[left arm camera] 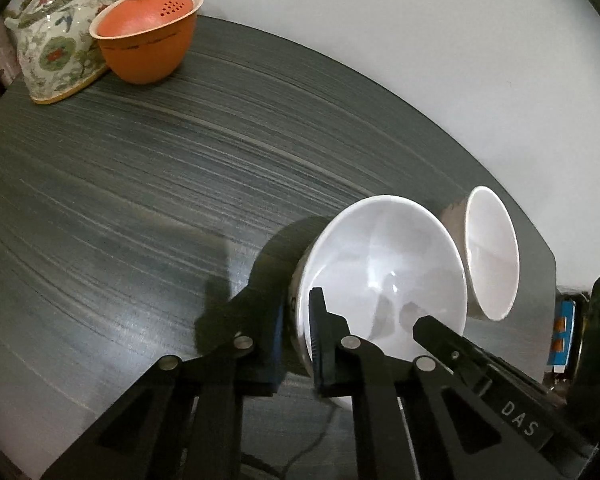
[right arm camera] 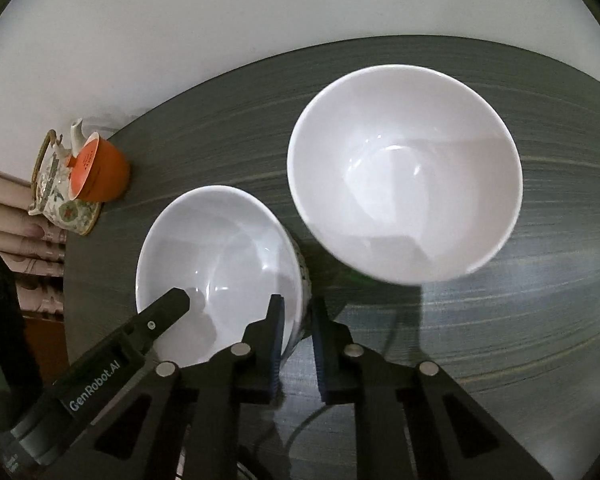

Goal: Organize plates and bowls

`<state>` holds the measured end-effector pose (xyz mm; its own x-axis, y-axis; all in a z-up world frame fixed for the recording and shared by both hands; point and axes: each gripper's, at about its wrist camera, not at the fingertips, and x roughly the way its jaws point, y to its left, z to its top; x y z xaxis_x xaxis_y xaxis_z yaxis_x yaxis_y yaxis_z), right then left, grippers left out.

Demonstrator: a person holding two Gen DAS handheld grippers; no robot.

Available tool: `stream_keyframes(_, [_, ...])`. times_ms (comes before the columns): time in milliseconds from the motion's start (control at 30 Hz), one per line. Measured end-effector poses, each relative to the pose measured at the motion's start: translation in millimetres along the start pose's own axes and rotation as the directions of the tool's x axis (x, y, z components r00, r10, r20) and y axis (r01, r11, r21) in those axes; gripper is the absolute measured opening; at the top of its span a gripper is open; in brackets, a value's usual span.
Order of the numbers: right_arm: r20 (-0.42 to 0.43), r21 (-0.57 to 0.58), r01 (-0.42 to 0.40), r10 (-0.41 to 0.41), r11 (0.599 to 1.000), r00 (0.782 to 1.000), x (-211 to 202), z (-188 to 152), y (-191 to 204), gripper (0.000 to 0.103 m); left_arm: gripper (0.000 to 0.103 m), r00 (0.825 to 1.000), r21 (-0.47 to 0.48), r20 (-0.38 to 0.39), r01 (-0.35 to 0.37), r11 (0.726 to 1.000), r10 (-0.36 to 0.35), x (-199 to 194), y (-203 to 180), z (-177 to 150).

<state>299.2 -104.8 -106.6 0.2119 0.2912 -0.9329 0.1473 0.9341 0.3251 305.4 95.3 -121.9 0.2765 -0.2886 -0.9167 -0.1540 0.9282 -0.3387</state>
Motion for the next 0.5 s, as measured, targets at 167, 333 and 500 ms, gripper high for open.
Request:
stream_keyframes(167, [0.006, -0.001, -0.027, 0.027, 1.0, 1.0, -22.0, -13.2, 4.2, 0.014, 0.009, 1.0, 0.004, 0.012, -0.008, 1.0, 0.008, -24.8, 2.2, -13.6])
stream_keyframes(333, [0.038, -0.023, -0.052, 0.052, 0.998, 0.998, -54.1, -31.6, 16.7, 0.014, 0.009, 0.999, 0.013, 0.051, -0.007, 1.0, 0.007, -67.6, 1.5, -31.6])
stream_keyframes(500, [0.071, -0.058, -0.071, 0.076, 0.996, 0.995, -96.0, -57.4, 25.6, 0.014, 0.01, 0.994, 0.036, 0.107, -0.014, 0.999, 0.01, -113.8, -9.9, -53.4])
